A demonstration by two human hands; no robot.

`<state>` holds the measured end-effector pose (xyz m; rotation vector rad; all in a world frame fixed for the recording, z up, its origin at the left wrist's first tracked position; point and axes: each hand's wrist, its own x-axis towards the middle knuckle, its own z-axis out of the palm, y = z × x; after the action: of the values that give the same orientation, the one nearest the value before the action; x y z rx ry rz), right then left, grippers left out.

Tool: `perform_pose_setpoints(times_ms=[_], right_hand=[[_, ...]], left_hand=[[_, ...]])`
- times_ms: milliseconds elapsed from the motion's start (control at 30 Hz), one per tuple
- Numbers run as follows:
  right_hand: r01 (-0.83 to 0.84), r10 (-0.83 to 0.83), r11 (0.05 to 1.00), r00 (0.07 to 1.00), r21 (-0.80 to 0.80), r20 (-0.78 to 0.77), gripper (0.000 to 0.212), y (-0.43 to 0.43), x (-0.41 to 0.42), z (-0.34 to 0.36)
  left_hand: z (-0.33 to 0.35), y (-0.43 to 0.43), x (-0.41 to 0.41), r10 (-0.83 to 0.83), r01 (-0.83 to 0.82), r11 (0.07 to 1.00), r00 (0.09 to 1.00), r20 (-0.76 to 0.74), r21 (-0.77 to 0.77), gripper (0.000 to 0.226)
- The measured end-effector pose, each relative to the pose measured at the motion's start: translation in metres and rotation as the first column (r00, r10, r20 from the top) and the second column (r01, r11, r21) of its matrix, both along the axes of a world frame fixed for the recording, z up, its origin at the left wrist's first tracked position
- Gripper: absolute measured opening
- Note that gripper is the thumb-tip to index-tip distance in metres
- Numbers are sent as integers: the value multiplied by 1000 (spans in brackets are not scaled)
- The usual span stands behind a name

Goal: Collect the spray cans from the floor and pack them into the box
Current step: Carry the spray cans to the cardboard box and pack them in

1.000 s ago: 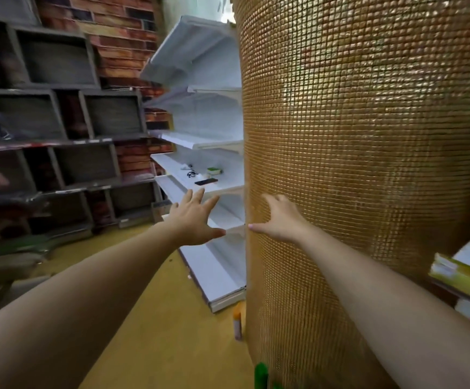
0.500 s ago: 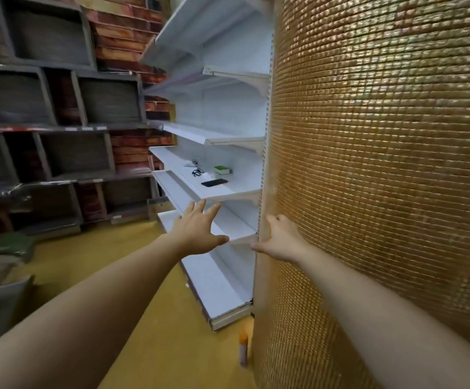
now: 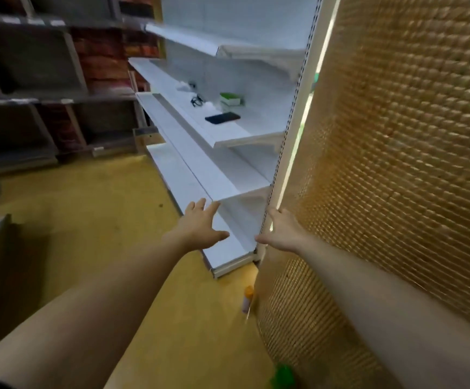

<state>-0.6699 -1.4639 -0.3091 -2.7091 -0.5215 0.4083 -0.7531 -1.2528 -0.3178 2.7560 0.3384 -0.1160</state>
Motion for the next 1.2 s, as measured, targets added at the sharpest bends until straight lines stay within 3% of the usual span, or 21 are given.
perform_pose_setpoints(times_ms=[267, 433, 700, 800, 900, 1100, 1200], right_hand=[[-12, 6, 1000, 978, -26, -206, 88, 44, 131, -137], [21, -49, 996, 943, -87, -328, 95, 54, 175, -223], [212, -263, 964, 854, -161, -449, 88, 58, 183, -347], [322, -359, 933, 823, -159, -440, 69, 62, 175, -400], [386, -423, 906, 795, -176, -435, 83, 66, 161, -452], [645, -673, 718, 550, -260, -495, 92, 82, 99, -540], [716, -721, 653, 488, -246, -492, 88, 84, 77, -570]], left_hand=[[-127, 35, 115, 14, -25, 999, 970, -244, -40, 92], [-203, 40, 173, -26, -10, 995, 933, -358, -100, 93], [-338, 44, 237, -228, 165, 968, 892, -389, -189, 88], [-398, 47, 251, -297, 229, 950, 871, -392, -210, 94], [-450, 52, 254, -369, 291, 927, 818, -441, -235, 97], [-522, 46, 226, -384, 276, 917, 809, -446, -289, 96], [-550, 38, 212, -391, 273, 912, 802, -451, -305, 98]])
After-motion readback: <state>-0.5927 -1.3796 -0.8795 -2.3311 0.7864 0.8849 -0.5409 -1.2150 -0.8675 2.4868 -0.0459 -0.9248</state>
